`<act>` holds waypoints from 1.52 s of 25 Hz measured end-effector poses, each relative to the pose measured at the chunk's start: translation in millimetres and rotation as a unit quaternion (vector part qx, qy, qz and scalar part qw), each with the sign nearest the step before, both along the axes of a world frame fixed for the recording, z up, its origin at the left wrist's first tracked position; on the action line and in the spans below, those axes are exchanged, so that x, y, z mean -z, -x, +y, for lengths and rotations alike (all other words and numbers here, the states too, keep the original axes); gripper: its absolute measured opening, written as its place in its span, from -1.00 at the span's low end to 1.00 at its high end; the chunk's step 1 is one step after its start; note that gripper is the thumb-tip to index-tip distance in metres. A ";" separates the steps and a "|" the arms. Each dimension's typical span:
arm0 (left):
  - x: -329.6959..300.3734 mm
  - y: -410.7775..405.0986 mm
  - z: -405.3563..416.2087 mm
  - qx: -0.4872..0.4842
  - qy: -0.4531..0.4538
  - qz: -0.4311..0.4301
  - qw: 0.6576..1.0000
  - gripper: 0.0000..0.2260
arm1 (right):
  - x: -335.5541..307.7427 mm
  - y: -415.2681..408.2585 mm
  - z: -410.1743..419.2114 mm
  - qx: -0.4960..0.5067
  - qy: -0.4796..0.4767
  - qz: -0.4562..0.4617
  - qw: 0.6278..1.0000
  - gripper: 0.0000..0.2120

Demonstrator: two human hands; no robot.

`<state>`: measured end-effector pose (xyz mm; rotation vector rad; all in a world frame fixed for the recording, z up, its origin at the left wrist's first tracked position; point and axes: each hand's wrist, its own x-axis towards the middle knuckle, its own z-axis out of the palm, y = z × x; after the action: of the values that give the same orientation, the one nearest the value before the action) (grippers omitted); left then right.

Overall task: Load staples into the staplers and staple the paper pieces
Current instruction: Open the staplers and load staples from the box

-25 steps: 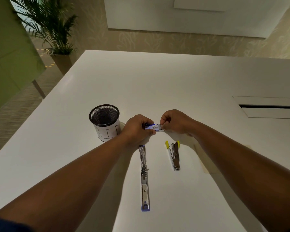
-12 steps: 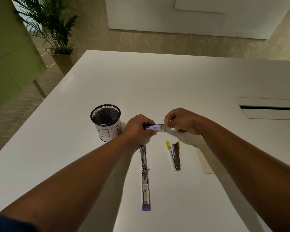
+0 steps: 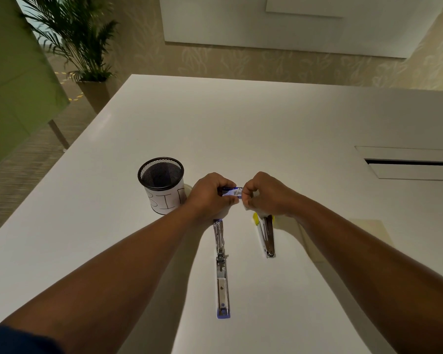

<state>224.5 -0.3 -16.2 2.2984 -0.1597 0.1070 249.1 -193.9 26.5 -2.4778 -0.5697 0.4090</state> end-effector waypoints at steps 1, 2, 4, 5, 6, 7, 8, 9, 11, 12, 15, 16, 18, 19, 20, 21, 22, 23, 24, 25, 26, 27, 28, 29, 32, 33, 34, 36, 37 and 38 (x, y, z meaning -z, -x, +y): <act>0.0 0.2 -0.4 -0.001 -0.002 -0.001 1.000 -0.70 | 0.7 2.3 0.5 -0.001 -0.003 -0.001 1.000 -0.81; 0.1 0.5 -1.1 -0.005 0.001 -0.001 1.000 -0.69 | 0.8 4.4 0.4 0.005 -0.009 0.003 1.000 -0.83; 1.3 1.4 -2.5 -0.020 0.014 0.001 1.000 -0.69 | 1.3 5.2 -1.8 0.036 -0.041 0.019 0.998 -0.85; 1.4 2.0 -3.3 -0.027 0.017 0.004 1.000 -0.69 | 2.4 3.0 -4.1 0.060 -0.058 0.016 0.996 -0.84; 1.1 2.3 -3.7 -0.029 0.014 0.006 0.999 -0.69 | 4.4 -0.2 -7.0 0.086 -0.069 0.009 0.994 -0.83; 1.2 2.2 -3.7 -0.029 0.011 0.006 0.999 -0.69 | 6.6 -3.1 -9.6 0.114 -0.078 0.005 0.990 -0.83; 0.9 1.9 -3.3 -0.029 0.011 0.008 0.999 -0.68 | 8.5 -5.0 -11.3 0.141 -0.088 0.007 0.986 -0.84; 0.2 1.9 -3.0 -0.027 0.009 0.010 1.000 -0.68 | 10.0 -6.3 -12.3 0.162 -0.095 0.013 0.982 -0.85; -0.3 1.9 -2.7 -0.023 0.000 0.007 1.000 -0.66 | 10.5 -7.6 -12.1 0.173 -0.101 0.024 0.979 -0.89; -0.1 1.7 -2.6 -0.021 -0.002 0.005 1.000 -0.66 | 9.9 -7.8 -11.4 0.171 -0.103 0.031 0.979 -0.90; 0.6 1.8 -2.9 -0.023 -0.001 0.003 1.000 -0.66 | 8.7 -8.5 -8.6 0.178 -0.116 0.047 0.976 -0.93; 0.7 1.6 -2.8 -0.023 0.000 0.002 1.000 -0.66 | 9.3 -9.1 -7.6 0.184 -0.117 0.047 0.975 -0.94; 1.2 1.3 -2.6 -0.017 -0.004 -0.002 1.000 -0.66 | 11.0 -9.5 -4.7 0.199 -0.110 0.043 0.973 -0.96; 1.2 1.1 -2.7 -0.014 -0.006 -0.003 1.000 -0.67 | 11.8 -9.5 -3.2 0.205 -0.106 0.043 0.972 -0.96; 0.9 0.9 -2.5 -0.012 -0.008 -0.003 1.000 -0.69 | 11.6 -9.5 -1.9 0.210 -0.103 0.043 0.971 -0.96; 0.9 0.7 -2.3 -0.009 -0.011 -0.005 1.000 -0.70 | 11.0 -9.5 -0.9 0.214 -0.102 0.045 0.971 -0.97; 0.8 0.3 -1.9 -0.006 -0.014 -0.008 1.000 -0.70 | 10.1 -9.8 -0.1 0.217 -0.101 0.047 0.970 -0.98; 1.2 -0.2 -1.6 -0.003 -0.015 -0.010 1.000 -0.70 | 9.3 -10.1 0.3 0.218 -0.101 0.049 0.969 -0.98; 1.6 -0.6 -1.0 -0.001 -0.014 -0.011 1.000 -0.70 | 8.9 -10.3 1.1 0.219 -0.102 0.054 0.969 -0.98; 1.9 -0.5 -0.7 0.000 -0.011 -0.013 1.000 -0.70 | 9.0 -10.2 2.0 0.220 -0.104 0.058 0.968 -0.98; 2.1 -0.4 -0.4 0.001 -0.010 -0.016 1.000 -0.70 | 9.5 -9.9 3.2 0.223 -0.109 0.062 0.967 -0.97; 2.7 -0.4 -0.5 0.002 -0.010 -0.021 1.000 -0.70 | 10.2 -9.3 4.6 0.226 -0.115 0.064 0.965 -0.98; 3.6 -0.6 -0.6 0.003 -0.009 -0.026 1.000 -0.69 | 10.8 -8.4 6.1 0.229 -0.121 0.064 0.964 -0.98; 4.5 -0.8 -0.6 0.003 -0.007 -0.029 1.000 -0.69 | 11.5 -7.7 7.6 0.233 -0.125 0.065 0.962 -0.98; 5.8 -0.6 -1.5 -0.003 0.000 -0.036 0.999 -0.69 | 11.3 -7.3 9.0 0.236 -0.131 0.071 0.960 -0.98; 6.2 -0.8 -1.9 -0.001 -0.001 -0.039 0.999 -0.70 | 10.5 -6.9 8.9 0.237 -0.136 0.077 0.959 -0.98; 6.4 -0.8 -2.1 0.001 -0.002 -0.043 0.999 -0.71 | 10.0 -6.9 8.9 0.237 -0.144 0.084 0.957 -0.97; 6.2 -0.1 -2.7 0.002 -0.002 -0.045 0.999 -0.73 | 8.9 -6.6 9.3 0.234 -0.148 0.092 0.956 -0.95; 6.4 -0.1 -2.5 0.001 -0.002 -0.044 0.999 -0.72 | 8.8 -6.4 9.4 0.232 -0.145 0.094 0.957 -0.95; 6.6 -0.7 -1.9 -0.001 -0.003 -0.041 0.999 -0.71 | 9.0 -6.3 9.4 0.230 -0.144 0.095 0.958 -0.94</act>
<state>225.2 -2.2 -22.9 2.3023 -0.1986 0.2017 255.3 -184.5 17.5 -2.1671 0.0332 0.3430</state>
